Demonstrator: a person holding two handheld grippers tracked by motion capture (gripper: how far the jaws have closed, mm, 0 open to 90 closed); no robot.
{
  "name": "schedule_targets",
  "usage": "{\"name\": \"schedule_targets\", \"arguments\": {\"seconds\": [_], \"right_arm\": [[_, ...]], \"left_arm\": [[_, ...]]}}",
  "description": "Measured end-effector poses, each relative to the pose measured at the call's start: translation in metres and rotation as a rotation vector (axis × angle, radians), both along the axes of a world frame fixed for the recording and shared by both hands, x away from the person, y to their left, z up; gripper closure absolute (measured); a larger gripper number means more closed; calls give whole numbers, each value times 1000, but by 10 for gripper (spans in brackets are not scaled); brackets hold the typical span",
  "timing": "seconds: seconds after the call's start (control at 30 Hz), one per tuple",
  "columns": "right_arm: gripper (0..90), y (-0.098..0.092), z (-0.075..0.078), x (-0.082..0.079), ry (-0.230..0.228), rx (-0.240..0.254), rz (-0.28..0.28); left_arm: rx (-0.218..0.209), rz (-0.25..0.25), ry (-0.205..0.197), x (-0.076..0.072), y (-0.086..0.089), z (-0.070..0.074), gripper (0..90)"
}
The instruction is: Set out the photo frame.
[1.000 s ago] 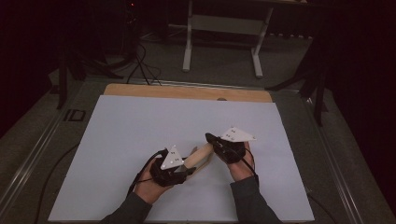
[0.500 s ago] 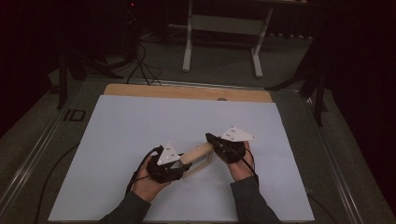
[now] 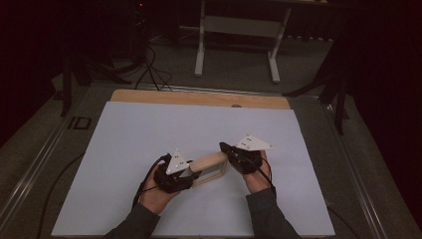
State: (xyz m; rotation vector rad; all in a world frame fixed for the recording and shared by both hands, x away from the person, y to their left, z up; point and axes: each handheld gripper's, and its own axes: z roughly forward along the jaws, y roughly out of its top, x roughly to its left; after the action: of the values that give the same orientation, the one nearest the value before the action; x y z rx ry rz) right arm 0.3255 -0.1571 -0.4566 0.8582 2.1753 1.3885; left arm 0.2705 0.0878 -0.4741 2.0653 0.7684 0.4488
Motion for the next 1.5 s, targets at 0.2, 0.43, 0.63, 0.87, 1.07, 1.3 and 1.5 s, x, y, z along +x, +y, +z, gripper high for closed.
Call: {"name": "schedule_targets", "arguments": {"seconds": [0.2, 0.43, 0.63, 0.87, 1.07, 1.3, 1.5], "right_arm": [[895, 0, 0, 0, 3, -2, 1], [896, -1, 1, -1, 8, -8, 1], [896, -1, 2, -2, 14, -9, 2], [895, -1, 2, -3, 21, -7, -1], [895, -2, 3, -4, 29, -13, 2], [841, -5, 8, -5, 26, 5, 13], [736, -10, 13, -8, 32, 21, 50]], "left_arm": [[9, 23, -5, 2, 1, 0, 557], [14, 51, -3, 4, 4, -1, 554], [11, 69, 8, 6, 5, -3, 554], [15, 98, 22, 7, 6, -4, 561], [-1, 104, 39, 9, 7, -6, 566], [-13, 104, 43, 9, 8, -6, 565], [-19, 105, 47, 10, 9, -7, 566]]}}
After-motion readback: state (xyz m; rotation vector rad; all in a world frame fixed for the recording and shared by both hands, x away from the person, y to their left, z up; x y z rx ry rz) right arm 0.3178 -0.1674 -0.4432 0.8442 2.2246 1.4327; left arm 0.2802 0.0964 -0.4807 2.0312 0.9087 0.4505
